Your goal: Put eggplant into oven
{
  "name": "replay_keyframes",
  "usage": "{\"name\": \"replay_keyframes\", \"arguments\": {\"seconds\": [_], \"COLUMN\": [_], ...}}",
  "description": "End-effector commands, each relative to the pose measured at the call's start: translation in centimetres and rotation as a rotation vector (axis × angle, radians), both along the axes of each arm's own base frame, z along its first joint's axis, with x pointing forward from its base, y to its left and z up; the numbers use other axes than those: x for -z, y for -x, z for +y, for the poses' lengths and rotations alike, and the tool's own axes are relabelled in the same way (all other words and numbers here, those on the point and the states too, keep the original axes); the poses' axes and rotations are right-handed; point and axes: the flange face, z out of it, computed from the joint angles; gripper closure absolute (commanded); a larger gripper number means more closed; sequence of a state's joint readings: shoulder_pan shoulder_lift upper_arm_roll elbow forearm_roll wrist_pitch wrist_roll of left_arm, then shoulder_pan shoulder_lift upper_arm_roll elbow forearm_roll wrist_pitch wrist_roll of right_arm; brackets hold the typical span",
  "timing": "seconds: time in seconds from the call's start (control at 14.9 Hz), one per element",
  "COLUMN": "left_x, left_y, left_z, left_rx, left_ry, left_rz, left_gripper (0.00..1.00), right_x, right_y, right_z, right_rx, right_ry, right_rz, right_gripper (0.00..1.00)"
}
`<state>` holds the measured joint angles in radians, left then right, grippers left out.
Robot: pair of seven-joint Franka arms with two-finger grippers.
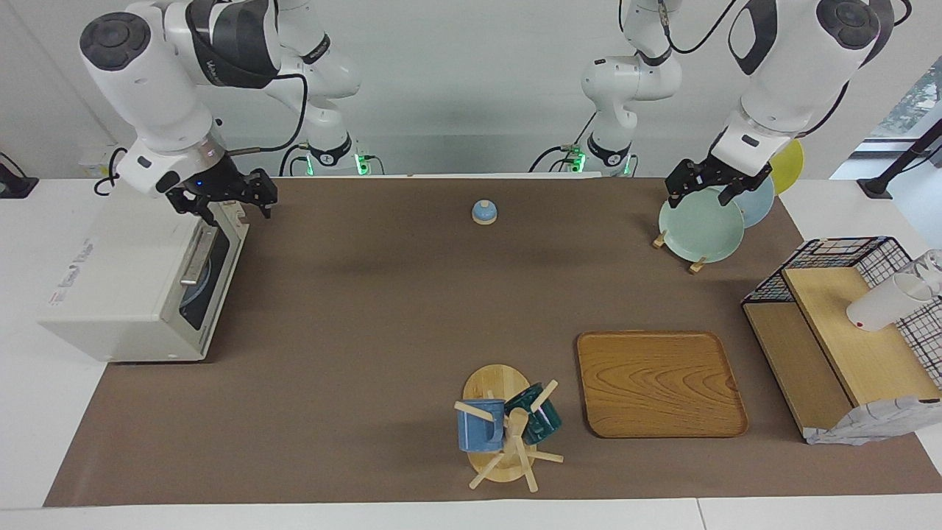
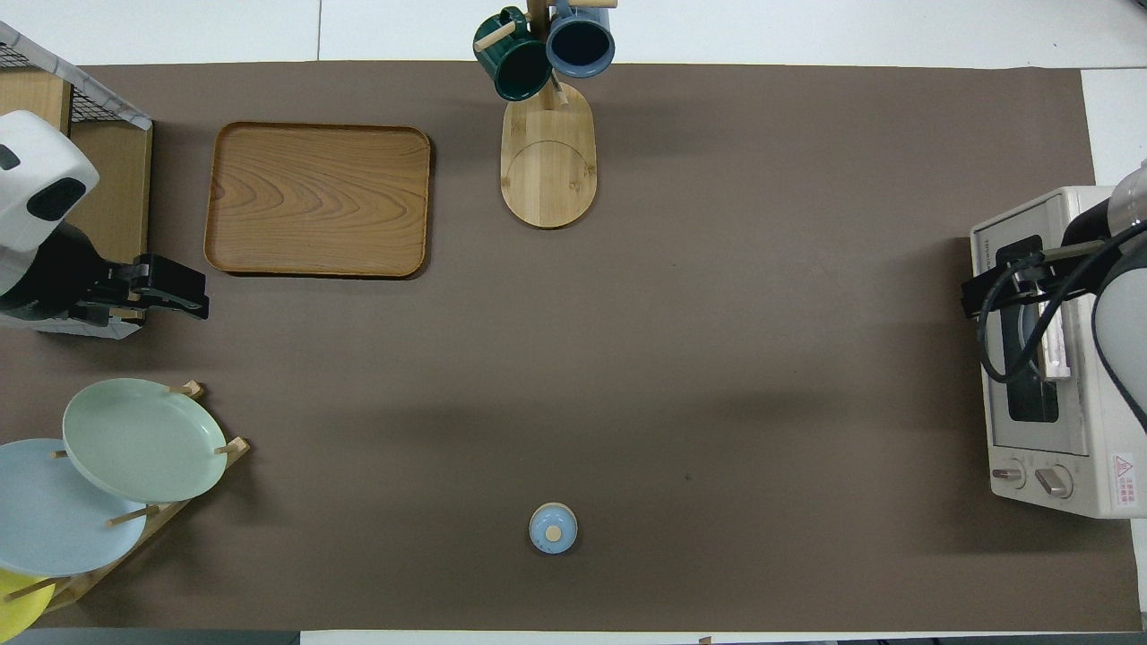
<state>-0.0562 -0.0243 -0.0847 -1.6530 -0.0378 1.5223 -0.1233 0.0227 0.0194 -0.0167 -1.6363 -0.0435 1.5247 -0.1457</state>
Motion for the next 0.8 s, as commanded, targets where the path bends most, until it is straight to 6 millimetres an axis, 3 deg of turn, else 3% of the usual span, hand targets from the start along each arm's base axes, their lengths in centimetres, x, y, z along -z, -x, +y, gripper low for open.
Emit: {"name": "replay_keyframes", "arguments": {"seconds": [0.0, 0.74], "left_x": [-0.4, -0.4], "left_y": [0.14, 0.14], "left_z": [0.43, 0.43], "left_rx": [0.002, 0.002], "left_ry": [-0.016, -0.016], "left_rz": [0.0, 0.0], "left_gripper": [0.0, 0.0], "right_x": [-0.81, -1.7], "right_y": [0.27, 0.25], "right_z": [-0.2, 0.57], "right_rx": [0.023, 0.092], "right_ry": [-0.017, -0.025], "right_rz": [0.002, -0.03], "right_gripper": [0.0, 0.0]}}
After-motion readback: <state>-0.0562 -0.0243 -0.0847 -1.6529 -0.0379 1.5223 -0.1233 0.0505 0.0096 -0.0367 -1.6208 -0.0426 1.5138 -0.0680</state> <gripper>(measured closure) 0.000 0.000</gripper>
